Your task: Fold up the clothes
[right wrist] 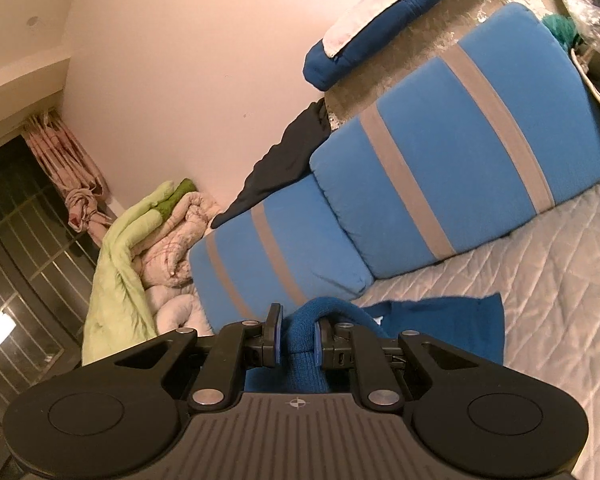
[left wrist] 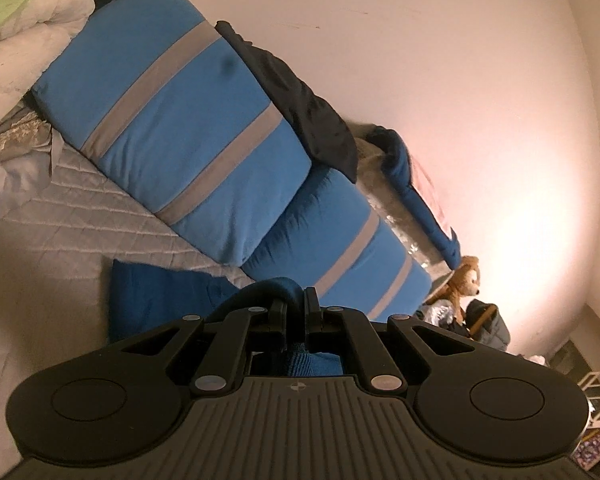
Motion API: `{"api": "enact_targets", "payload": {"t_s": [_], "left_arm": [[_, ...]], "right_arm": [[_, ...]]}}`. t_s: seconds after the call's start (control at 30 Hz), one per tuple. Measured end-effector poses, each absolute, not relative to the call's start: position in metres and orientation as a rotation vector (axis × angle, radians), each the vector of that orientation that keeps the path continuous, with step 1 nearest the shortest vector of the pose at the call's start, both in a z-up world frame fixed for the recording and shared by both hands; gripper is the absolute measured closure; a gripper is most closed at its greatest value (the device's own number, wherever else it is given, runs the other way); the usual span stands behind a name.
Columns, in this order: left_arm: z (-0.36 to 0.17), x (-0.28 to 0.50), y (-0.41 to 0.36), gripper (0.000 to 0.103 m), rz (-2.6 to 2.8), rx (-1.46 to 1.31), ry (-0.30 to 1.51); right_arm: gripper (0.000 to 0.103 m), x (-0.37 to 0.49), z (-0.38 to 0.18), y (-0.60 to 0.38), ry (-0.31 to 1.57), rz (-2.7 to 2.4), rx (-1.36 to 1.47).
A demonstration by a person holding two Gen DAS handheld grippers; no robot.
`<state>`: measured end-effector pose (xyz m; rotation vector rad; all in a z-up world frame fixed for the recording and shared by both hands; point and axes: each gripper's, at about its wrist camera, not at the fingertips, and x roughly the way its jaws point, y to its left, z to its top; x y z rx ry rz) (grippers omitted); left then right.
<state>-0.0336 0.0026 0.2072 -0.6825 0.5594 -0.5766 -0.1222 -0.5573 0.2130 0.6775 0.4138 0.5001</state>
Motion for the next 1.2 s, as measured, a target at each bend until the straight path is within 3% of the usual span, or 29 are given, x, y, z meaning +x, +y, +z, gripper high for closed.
{"api": "enact_targets", "payload": {"t_s": [1.07, 1.2], "left_arm": [[0.067, 0.139, -0.023, 0.095, -0.338, -0.710, 0.849], [0.046, 0.149, -0.018, 0.093, -0.316, -0.774, 0.886]], "right_arm": [[0.086, 0.073, 0.061, -0.547, 0.665, 0.256, 0.715], [0.080, 0.089, 0.044, -0.546, 0.715, 0.239, 0.731]]}}
